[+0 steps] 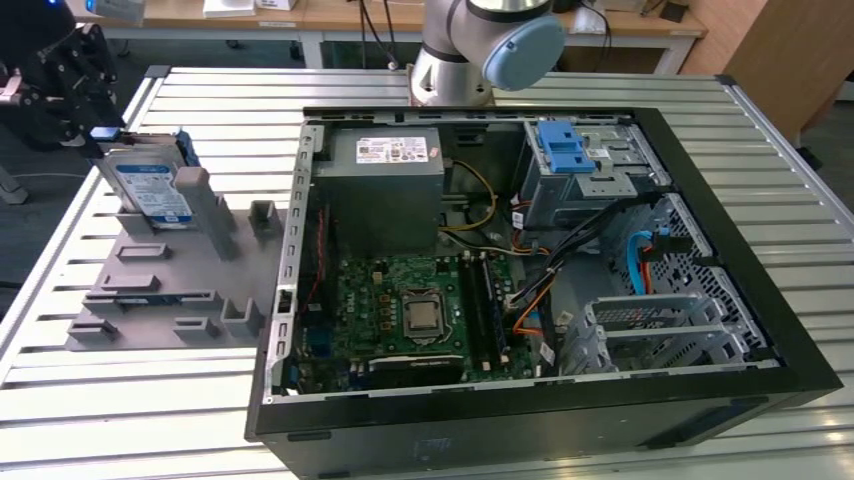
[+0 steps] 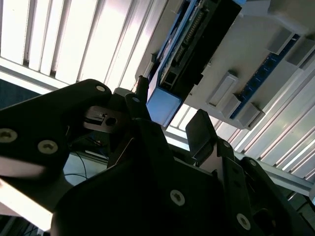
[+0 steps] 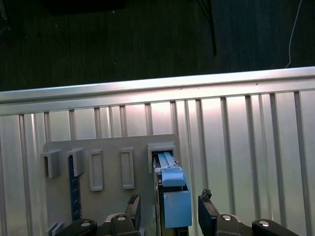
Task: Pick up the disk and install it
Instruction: 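Pick up the disk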
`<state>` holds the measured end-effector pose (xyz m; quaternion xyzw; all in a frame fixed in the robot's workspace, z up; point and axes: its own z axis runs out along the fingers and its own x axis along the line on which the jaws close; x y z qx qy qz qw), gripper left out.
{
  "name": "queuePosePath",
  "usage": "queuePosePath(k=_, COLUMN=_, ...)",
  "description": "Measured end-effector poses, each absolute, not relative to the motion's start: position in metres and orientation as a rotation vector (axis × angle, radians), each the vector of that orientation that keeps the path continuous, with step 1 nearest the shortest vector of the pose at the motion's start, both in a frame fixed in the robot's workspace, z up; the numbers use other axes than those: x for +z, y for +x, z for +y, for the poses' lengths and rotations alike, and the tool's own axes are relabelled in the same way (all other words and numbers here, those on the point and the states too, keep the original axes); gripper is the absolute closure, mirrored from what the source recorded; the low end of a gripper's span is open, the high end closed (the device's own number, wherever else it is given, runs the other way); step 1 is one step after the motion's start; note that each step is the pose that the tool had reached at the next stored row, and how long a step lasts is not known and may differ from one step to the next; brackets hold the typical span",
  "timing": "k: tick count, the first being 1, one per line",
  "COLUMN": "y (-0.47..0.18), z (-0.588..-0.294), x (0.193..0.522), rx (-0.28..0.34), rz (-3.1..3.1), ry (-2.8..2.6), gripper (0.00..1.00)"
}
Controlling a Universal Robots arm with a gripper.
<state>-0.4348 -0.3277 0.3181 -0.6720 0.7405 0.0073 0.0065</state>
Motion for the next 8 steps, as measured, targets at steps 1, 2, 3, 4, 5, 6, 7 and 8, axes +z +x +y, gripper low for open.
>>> queuePosePath(k=1, y=-0.4348, z=-0.3277, x=0.3178, rx=0.023, rz=2.317, ry=-2.102, gripper=0.42)
queuePosePath(k=2, y=-0.4348, z=-0.3277, x=0.3175, rx=0.023, rz=2.317, ry=-2.102, gripper=0.42)
queuePosePath(k=3, y=-0.4348, z=-0.3277, x=0.3172, rx=0.023, rz=2.317, ry=-2.102, gripper=0.42)
queuePosePath(k=4, y=-0.4348, z=-0.3277, x=0.3168, rx=0.023, rz=2.317, ry=-2.102, gripper=0.42)
queuePosePath(k=5, y=-0.4348, z=-0.3277, x=0.3164, rx=0.023, rz=2.317, ry=-2.102, gripper=0.42)
queuePosePath(k=6, y=-0.4348, z=-0.3277, x=0.3161, rx=0.023, rz=2.317, ry=-2.102, gripper=0.42)
queuePosePath(k=7, y=-0.4348, z=-0.3277, x=0.3157, rx=0.023, rz=2.317, ry=-2.102, gripper=0.42)
queuePosePath(k=8, y=-0.4348, z=-0.3277, x=0.3153, rx=0.023, rz=2.317, ry=-2.102, gripper=0.42)
